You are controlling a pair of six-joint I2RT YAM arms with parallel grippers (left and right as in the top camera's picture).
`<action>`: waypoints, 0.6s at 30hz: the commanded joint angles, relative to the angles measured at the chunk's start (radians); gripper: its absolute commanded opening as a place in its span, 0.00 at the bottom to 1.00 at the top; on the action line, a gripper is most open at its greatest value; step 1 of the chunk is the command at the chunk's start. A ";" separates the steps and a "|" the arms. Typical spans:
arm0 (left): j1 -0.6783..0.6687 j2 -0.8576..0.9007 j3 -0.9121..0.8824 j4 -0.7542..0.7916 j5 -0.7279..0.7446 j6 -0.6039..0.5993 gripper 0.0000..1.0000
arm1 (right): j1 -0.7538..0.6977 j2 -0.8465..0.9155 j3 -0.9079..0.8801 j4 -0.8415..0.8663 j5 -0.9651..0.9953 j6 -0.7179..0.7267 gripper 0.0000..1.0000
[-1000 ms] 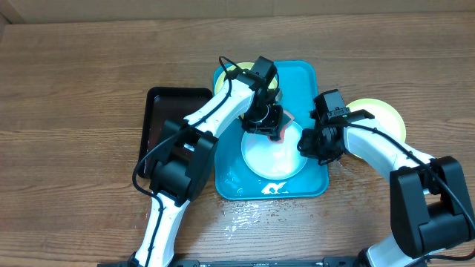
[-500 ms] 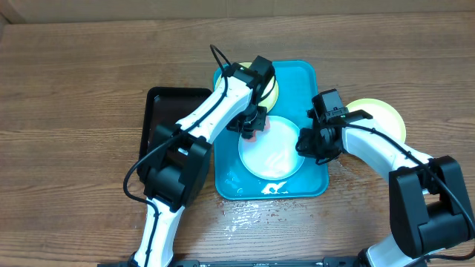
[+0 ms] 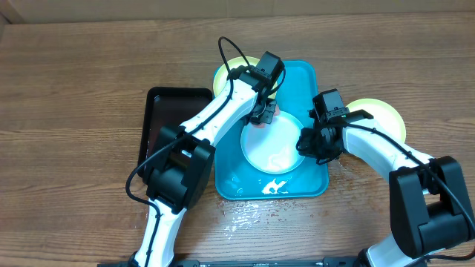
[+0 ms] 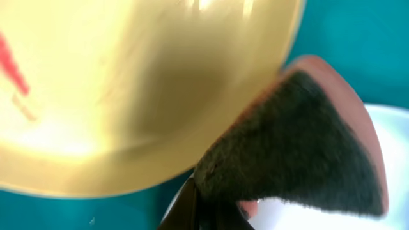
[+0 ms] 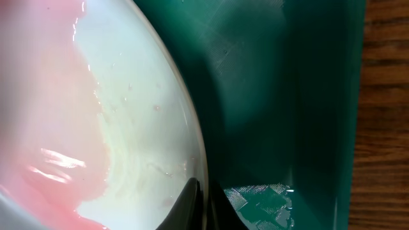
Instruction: Clean dirty plates on tray and stack at the side
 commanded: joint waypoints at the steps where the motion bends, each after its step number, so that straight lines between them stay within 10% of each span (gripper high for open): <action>1: -0.002 -0.016 0.003 0.037 0.073 0.030 0.04 | -0.007 0.016 -0.013 -0.015 0.054 -0.020 0.04; 18: 0.010 -0.016 0.003 -0.392 0.042 -0.055 0.04 | -0.007 0.016 -0.013 -0.015 0.054 -0.020 0.04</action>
